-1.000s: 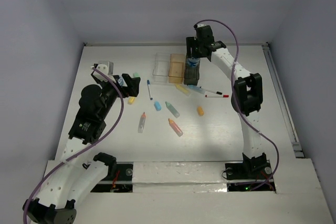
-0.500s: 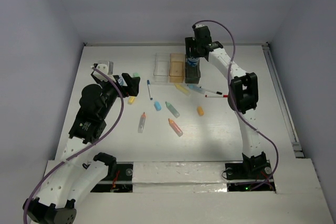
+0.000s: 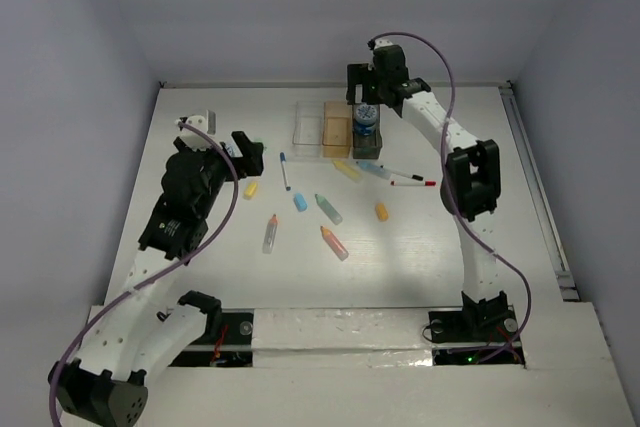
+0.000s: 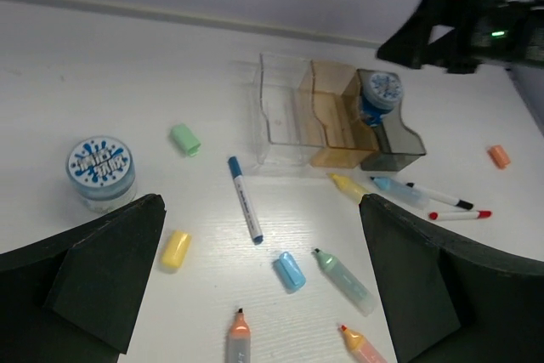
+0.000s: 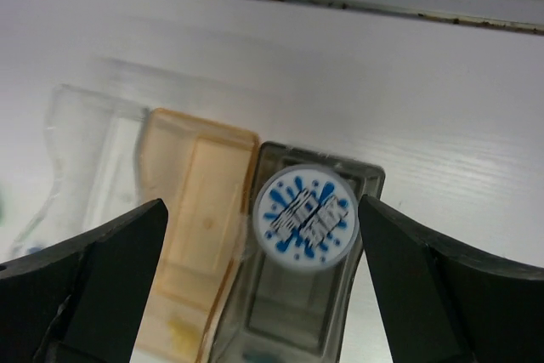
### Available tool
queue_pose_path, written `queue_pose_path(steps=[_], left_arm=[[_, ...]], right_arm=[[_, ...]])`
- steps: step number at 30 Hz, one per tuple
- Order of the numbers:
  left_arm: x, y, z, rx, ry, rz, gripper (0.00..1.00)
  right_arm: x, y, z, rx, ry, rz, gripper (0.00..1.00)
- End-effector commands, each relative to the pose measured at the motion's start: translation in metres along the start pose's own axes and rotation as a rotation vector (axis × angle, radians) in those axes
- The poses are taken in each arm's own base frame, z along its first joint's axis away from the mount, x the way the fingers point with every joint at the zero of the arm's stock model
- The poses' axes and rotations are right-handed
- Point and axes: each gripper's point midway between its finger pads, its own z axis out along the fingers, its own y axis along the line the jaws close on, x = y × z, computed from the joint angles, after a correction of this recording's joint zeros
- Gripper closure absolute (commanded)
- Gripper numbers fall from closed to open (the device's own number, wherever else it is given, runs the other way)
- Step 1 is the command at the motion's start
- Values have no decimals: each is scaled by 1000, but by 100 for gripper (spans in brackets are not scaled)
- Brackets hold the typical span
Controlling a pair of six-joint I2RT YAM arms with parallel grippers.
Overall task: Sort the stationery into containers
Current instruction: Place the stationery in the storage box, then pick up the stationery from the center of the board.
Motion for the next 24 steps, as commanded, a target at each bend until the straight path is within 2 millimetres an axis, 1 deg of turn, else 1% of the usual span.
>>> queue_pose_path(steps=[1, 2, 3, 4, 5, 6, 7, 8, 9, 10, 11, 12, 13, 14, 15, 16, 17, 18, 19, 20, 22, 23, 24], left_arm=[[5, 14, 15, -95, 42, -36, 1], [2, 19, 19, -115, 49, -57, 1], [17, 24, 28, -140, 111, -59, 1], [17, 25, 33, -154, 123, -67, 1], [18, 30, 38, -176, 136, -86, 1], [31, 40, 48, -214, 184, -87, 1], [26, 42, 55, -238, 183, -86, 1], [27, 50, 60, -269, 196, -91, 1], [42, 67, 70, -323, 252, -98, 1], [46, 74, 75, -346, 271, -98, 1], [42, 82, 81, -369, 271, -99, 2], [55, 99, 87, -424, 315, -93, 3], [55, 114, 88, -490, 309, -69, 3], [59, 123, 90, -522, 320, -59, 3], [72, 135, 95, -553, 354, -53, 3], [78, 144, 97, -559, 374, -57, 3], [83, 143, 101, -544, 394, -54, 1], [97, 150, 107, -548, 432, -52, 1], [104, 146, 110, -517, 462, -57, 1], [101, 149, 114, -516, 462, -59, 1], [104, 153, 119, -531, 466, -49, 1], [100, 156, 121, -548, 454, -43, 1], [101, 159, 123, -559, 457, -38, 1]], right_arm=[[-100, 33, -102, -161, -263, 59, 0], [-72, 31, -101, -167, -208, 103, 0], [-77, 38, -114, -210, -243, 119, 0], [-94, 44, -154, -252, -308, 162, 0], [-89, 45, -165, -270, -318, 187, 0], [-57, 42, -161, -280, -288, 207, 0], [-48, 42, -170, -292, -282, 243, 0], [-55, 44, -197, -314, -335, 264, 0], [-24, 39, -192, -309, -289, 285, 0], [-15, 40, -198, -324, -279, 299, 0], [-5, 46, -206, -351, -266, 311, 0], [-6, 48, -225, -379, -291, 308, 0], [17, 43, -223, -364, -255, 304, 0], [25, 42, -228, -365, -249, 301, 0], [24, 41, -244, -374, -268, 293, 0], [40, 38, -245, -363, -245, 286, 0], [46, 36, -249, -363, -241, 274, 0], [53, 35, -254, -362, -231, 270, 0], [52, 36, -266, -375, -249, 260, 0], [64, 34, -267, -376, -232, 253, 0], [69, 35, -276, -394, -237, 244, 0], [77, 35, -275, -394, -222, 240, 0], [81, 34, -275, -395, -212, 236, 0]])
